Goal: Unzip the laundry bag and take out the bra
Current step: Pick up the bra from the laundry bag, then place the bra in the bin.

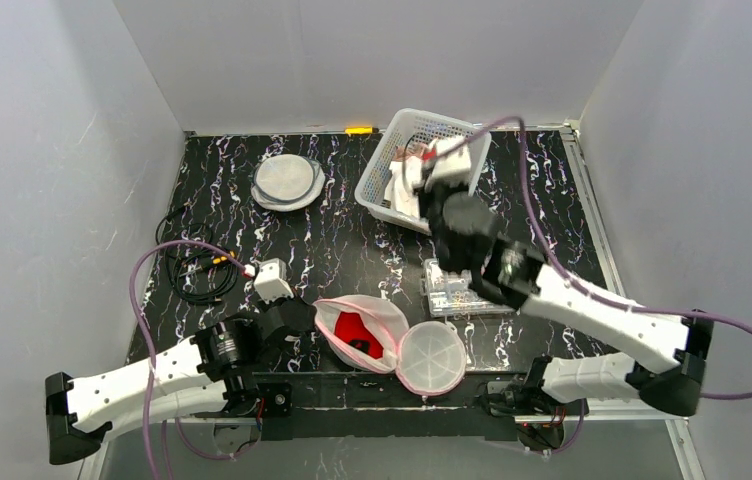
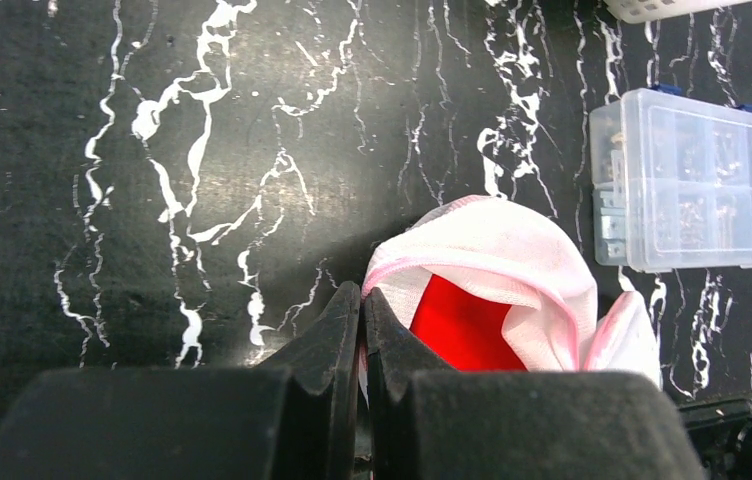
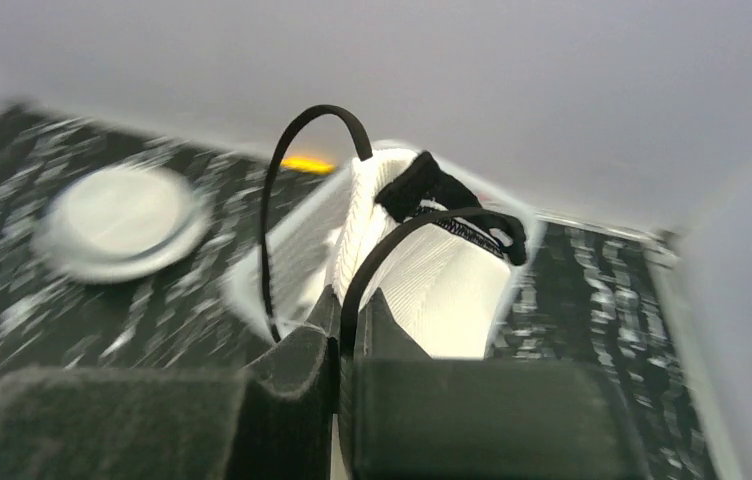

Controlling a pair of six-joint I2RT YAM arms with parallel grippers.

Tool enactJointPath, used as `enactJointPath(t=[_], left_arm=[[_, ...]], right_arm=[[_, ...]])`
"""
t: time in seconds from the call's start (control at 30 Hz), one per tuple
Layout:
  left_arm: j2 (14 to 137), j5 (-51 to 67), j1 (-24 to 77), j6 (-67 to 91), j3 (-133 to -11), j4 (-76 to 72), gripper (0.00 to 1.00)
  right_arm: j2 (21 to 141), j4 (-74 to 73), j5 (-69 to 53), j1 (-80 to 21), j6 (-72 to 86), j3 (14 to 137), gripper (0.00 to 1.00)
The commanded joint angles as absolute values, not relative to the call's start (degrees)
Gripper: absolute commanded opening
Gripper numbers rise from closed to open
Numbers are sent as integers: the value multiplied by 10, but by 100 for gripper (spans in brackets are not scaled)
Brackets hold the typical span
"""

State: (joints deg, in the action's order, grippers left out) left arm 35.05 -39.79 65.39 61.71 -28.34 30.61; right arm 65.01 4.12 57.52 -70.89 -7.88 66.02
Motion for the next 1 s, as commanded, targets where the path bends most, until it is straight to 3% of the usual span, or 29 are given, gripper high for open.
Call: enactJointPath(t=[0.0, 0.13, 0.4, 0.63, 0.97], left_arm=[[345, -460, 655, 644, -304, 355, 0], [343, -474, 655, 653, -306, 364, 0], [337, -487, 655, 655, -315, 367, 0], [346, -480, 655, 644, -322, 364, 0], [366, -484, 655, 635, -316, 358, 0]], right_arm=[[732, 29, 569, -549, -38, 746, 1], [813, 103, 540, -480, -57, 774, 1], [1020, 116, 480, -371, -65, 918, 1], [1173, 102, 492, -348, -116, 1046, 1], [1281, 47, 437, -343, -96, 1074, 1]])
